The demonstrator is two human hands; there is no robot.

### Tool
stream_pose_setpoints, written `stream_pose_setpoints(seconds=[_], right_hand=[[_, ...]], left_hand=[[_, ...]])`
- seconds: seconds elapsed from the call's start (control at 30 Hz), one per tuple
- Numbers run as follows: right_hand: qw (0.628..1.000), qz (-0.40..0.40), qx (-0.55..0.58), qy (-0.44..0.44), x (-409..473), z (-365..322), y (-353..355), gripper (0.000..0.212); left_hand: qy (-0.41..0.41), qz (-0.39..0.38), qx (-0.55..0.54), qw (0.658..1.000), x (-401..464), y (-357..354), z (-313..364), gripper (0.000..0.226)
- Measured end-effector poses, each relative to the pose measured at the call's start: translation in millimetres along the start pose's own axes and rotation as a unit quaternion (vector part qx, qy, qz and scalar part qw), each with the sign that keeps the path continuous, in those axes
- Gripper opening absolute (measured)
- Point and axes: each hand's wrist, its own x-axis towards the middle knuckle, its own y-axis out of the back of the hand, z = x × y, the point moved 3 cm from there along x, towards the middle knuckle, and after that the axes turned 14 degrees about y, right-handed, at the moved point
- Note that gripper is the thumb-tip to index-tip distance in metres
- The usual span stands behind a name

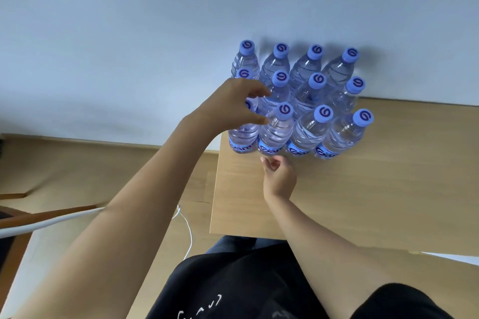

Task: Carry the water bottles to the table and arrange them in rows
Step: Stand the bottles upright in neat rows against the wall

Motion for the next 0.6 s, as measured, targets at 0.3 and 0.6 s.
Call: stream_pose_setpoints(seconds=[0.3, 0.6], right_hand=[[0.999, 0.032, -0.012, 0.027, 5.0, -3.9, -0.2, 0.053], [0.995, 0.094, -0.017, -0.008, 6.8, -6.6, -7.7, 0.056]], left_hand=[[-0.081, -0.069, 0.121, 0.987, 13.6, -28.2, 33.4, 0.037], [-0.085, -0.052, 0.148, 0.984, 19.2, -32.0, 34.3, 0.037]])
